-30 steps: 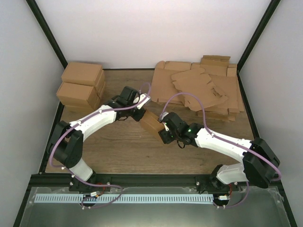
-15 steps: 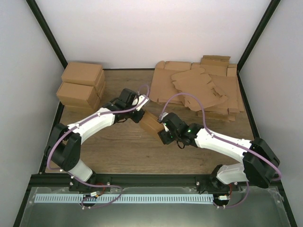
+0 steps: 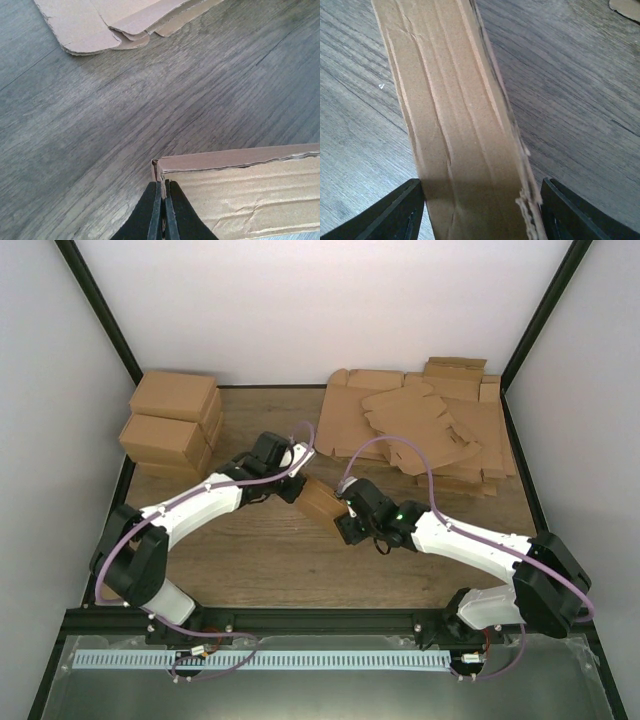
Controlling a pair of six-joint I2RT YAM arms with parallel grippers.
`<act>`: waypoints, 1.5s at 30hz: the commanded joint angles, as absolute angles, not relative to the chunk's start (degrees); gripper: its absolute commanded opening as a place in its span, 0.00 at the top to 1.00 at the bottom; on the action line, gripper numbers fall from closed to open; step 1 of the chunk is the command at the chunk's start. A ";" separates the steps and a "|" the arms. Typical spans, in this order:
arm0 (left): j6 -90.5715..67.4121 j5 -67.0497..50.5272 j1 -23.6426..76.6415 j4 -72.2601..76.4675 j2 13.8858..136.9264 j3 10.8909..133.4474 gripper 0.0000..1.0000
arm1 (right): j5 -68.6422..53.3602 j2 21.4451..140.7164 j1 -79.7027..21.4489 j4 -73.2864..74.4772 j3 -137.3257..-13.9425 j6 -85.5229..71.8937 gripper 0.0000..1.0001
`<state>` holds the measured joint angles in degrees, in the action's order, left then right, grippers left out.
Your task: Fold the paper box
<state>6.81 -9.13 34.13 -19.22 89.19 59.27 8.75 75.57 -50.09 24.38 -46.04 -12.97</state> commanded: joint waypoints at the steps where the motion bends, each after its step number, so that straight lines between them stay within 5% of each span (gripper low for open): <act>1: 3.79 -9.74 36.23 -24.45 87.68 57.61 0.96 | 11.01 74.78 -50.36 23.67 -47.29 -14.23 0.34; 14: -3.15 -8.78 37.09 -26.50 86.13 57.06 0.96 | 12.61 75.32 -50.23 24.18 -47.81 -14.14 0.33; 25: -12.45 -3.08 37.51 -26.52 82.85 55.70 0.96 | 8.81 76.19 -47.23 20.65 -46.96 -14.71 0.15; 45: -17.84 -1.33 37.95 -23.39 83.21 51.32 0.96 | 7.60 75.54 -47.02 21.49 -46.84 -14.96 0.12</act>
<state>-16.80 -1.87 37.34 -20.91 83.05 54.11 7.53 76.14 -47.42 22.15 -46.00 -13.61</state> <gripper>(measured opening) 0.040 0.854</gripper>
